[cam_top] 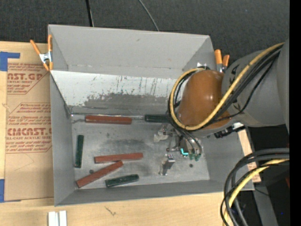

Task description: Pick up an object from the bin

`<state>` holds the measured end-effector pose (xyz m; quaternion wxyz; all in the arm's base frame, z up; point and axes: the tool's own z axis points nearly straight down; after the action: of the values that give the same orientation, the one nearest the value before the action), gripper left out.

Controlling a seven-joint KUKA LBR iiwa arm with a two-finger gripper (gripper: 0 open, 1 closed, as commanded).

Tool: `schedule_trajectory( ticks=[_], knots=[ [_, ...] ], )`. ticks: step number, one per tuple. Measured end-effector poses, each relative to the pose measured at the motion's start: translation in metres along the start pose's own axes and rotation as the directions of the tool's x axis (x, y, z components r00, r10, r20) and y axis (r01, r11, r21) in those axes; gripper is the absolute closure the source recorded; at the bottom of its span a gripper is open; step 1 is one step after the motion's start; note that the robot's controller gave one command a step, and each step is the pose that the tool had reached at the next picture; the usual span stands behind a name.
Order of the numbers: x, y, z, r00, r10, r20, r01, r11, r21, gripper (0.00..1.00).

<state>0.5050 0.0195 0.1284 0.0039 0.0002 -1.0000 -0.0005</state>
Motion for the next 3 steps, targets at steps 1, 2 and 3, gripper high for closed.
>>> schedule_trajectory(
  ticks=[1,2,3],
  knots=[
    [-0.002,0.0,-0.004,1.0,0.0,0.007,0.0,1.0,0.0,0.0],
    [-0.028,0.055,0.052,0.984,0.18,0.018,-0.18,0.984,-0.005,1.0],
    [-0.025,0.056,0.055,0.984,0.178,0.008,-0.178,0.984,-0.003,0.0]
  ],
)
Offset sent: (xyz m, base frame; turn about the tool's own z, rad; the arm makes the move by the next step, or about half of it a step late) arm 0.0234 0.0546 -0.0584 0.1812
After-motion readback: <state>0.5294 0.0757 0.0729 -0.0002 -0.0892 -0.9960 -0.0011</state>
